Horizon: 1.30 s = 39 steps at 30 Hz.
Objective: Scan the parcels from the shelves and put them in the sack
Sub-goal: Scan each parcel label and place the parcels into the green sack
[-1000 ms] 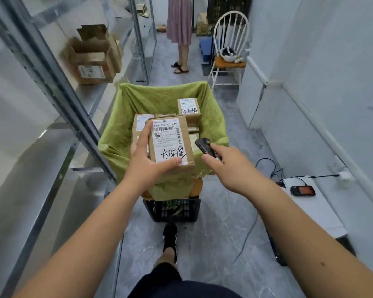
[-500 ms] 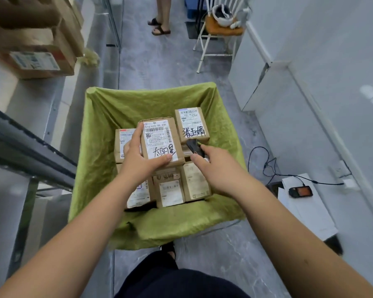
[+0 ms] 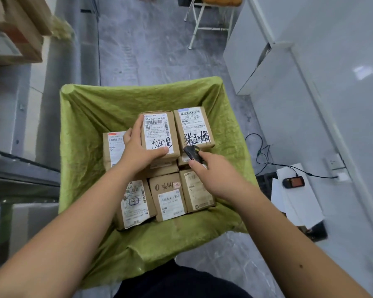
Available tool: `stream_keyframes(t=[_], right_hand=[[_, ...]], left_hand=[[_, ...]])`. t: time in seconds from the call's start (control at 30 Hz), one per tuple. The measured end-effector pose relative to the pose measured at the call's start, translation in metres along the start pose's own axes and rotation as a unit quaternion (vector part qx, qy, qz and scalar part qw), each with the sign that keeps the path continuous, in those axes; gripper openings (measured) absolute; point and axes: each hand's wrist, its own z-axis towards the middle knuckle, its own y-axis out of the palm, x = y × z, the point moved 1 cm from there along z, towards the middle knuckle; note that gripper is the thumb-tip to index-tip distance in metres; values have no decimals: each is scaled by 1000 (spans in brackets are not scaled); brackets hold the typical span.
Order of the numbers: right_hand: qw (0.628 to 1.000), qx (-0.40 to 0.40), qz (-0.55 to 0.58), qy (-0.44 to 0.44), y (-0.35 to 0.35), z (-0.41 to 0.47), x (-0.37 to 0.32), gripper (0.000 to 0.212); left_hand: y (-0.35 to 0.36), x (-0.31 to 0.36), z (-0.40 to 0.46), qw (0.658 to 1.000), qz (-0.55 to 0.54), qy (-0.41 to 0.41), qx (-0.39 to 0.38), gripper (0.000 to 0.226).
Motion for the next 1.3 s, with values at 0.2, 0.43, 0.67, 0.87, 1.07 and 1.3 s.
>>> stream_keyframes(t=[0.2,0.43,0.67,0.87,1.07,1.3], right_hand=[[1000,-4,5,5,1,2,4,54],[999,-35,-27,-30,3,8,11,29],[991,-52,-36,-115,3,16,20,37],[975,-90,-43,-201,-6,12,24,59],[950,-129,-81,-274,-3,-2,27,60],[900,-178,-112,-382,19,-40,11,54]], left_hand=[[3,-8,5,1000,-7,-14,3,121],[2,-6,-15,999,0,18,29,116],[13,3,-82,989,123,-11,77,110],[25,29,-156,952,226,-41,202,93],[47,49,-222,919,256,-93,284,76],[67,51,-310,885,233,-167,367,72]])
